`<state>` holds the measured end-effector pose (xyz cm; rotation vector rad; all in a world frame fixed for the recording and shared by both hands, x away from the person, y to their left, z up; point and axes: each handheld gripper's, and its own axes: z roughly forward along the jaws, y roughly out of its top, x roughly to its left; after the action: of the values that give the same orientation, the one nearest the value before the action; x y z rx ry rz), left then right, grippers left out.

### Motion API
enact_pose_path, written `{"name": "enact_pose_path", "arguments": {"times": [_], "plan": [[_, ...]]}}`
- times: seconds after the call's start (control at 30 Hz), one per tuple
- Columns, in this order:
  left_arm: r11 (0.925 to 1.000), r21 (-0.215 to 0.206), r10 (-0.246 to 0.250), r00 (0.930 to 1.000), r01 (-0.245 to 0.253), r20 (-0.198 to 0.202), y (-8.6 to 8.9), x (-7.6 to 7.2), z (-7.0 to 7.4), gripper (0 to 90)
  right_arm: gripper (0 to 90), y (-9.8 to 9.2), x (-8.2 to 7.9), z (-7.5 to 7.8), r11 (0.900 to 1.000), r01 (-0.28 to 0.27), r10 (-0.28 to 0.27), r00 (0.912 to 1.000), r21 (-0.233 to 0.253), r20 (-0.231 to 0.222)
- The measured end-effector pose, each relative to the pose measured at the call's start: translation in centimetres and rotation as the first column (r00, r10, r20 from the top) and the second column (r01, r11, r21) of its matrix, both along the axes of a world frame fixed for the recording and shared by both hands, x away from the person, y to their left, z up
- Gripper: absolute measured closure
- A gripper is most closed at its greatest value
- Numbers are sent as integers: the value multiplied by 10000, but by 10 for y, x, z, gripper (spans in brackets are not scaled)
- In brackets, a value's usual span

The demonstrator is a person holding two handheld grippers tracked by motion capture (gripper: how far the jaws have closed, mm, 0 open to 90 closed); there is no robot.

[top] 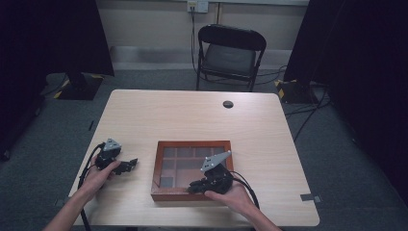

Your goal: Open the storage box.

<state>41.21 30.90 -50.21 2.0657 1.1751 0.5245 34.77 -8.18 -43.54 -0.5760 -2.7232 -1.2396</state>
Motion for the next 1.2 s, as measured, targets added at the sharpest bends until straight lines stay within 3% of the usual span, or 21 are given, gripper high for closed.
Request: {"name": "enact_pose_path", "arguments": {"times": [0.2, 0.33, 0.4, 0.73, 1.2], "plan": [[10000, -33, 9, 10000, -9, -25, 0, 0, 0, 120, 808, 0, -1, 0, 10000, -42, 42, 9999, -8, 113], [10000, -47, 12, 10000, -13, -25, 0, 0, 0, 120, 810, -2, -1, -2, 9997, 93, -91, 9999, 217, -82], [10000, 2, -4, 10000, 4, -11, 0, 0, 0, 120, 812, 0, -1, 0, 10000, 69, -69, 10000, 4, -5], [10000, 14, -11, 10000, 11, -12, 0, 0, 0, 120, 813, 1, 0, 4, 9999, 77, -78, 9998, -97, -163], [10000, 4, -11, 10000, 11, -8, 0, 0, 0, 120, 814, -1, 2, 21, 9991, 164, -160, 9998, 403, -94]]}}
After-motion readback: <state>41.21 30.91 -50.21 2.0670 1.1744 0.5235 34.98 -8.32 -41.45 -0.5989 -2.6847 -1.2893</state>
